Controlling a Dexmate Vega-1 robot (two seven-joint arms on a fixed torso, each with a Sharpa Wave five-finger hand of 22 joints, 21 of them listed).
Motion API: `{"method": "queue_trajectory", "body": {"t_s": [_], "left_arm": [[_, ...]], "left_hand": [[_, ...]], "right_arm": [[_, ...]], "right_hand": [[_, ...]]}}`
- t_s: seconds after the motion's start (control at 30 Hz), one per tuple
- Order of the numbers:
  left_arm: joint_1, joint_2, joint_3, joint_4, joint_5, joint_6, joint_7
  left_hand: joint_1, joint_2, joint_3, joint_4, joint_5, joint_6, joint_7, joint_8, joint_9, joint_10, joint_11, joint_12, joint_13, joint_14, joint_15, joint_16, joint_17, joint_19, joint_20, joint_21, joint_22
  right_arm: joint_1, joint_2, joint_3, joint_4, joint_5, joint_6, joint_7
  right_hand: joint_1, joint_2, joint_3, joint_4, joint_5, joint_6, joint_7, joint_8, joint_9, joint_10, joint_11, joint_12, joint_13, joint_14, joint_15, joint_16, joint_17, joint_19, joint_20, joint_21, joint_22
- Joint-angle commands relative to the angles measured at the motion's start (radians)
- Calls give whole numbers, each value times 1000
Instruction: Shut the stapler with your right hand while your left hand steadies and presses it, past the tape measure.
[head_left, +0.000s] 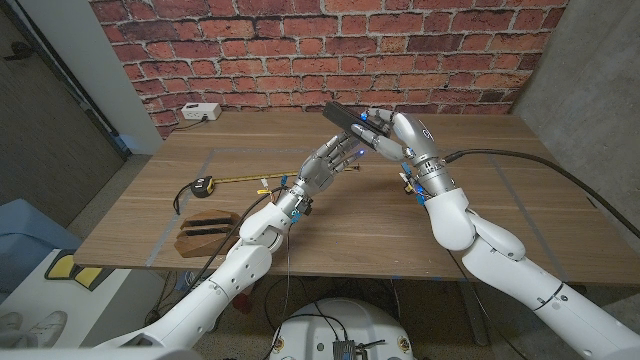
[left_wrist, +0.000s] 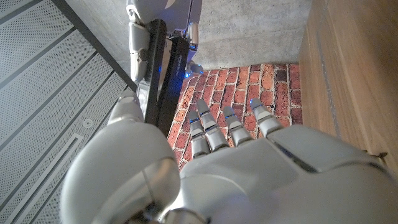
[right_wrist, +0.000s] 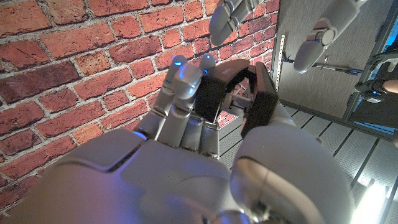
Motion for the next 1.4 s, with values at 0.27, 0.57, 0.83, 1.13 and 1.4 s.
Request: {"method": "queue_trajectory", "body": {"t_s": [0.27, 0.57, 0.83, 1.13, 1.4], "left_arm": [[-14, -27, -3, 25, -34, -16, -26], [-23, -56, -6, 60, -51, -30, -50], [-24, -80, -11, 84, -75, -34, -74], [-29, -75, -6, 79, -57, -14, -60], [-26, -71, -8, 65, -54, 3, -35]], "left_hand": [[-2, -6, -10, 0, 14, 38, -15, 15, -1, 35, -6, 11, -4, 12, -59, 7, -5, 5, -8, 9, 2], [4, -8, -12, -3, 24, 75, -53, 25, -2, 36, -8, 9, -7, 12, -60, 8, -12, 9, -11, 10, 2], [25, 14, -5, -5, 44, 151, -67, 44, -2, 39, -8, 9, -10, 13, -63, 11, -20, 15, -12, 11, 2], [51, 45, 10, -10, 57, 171, -66, 41, -2, 87, -9, 25, -10, 24, -73, 18, -26, 18, -15, 12, 1], [136, 174, 89, -25, 46, 324, -65, 72, 0, 265, -16, 80, 1, 84, -108, 40, -41, 33, -21, 14, 0]], "right_arm": [[2, -13, -12, 38, -32, 34, -5], [-7, -25, -10, 72, -41, 63, -25], [-5, -31, -11, 83, -45, 75, -24], [6, -27, -25, 84, -56, 79, -16], [12, -22, -31, 83, -66, 77, -17]], "right_hand": [[0, 13, 347, 214, -2, 40, -55, 7, 41, 214, -213, 454, 267, -41, -78, 25, 0, -5, -151, -3, 2], [-4, 9, 340, 216, -2, 52, -63, 9, 36, 204, -213, 452, 263, -52, -77, 35, 0, -18, -151, -8, 2], [-11, 7, 331, 218, -1, 53, -71, 6, 29, 207, -214, 445, 240, -72, -78, 46, -2, -25, -154, -13, 2], [-15, 8, 323, 218, 0, 50, -74, 5, 22, 210, -212, 446, 228, -84, -78, 59, -2, -30, -153, -18, 2], [-16, 9, 320, 217, 1, 51, -74, 5, 20, 207, -213, 449, 230, -87, -79, 65, -2, -31, -152, -20, 2]]}}
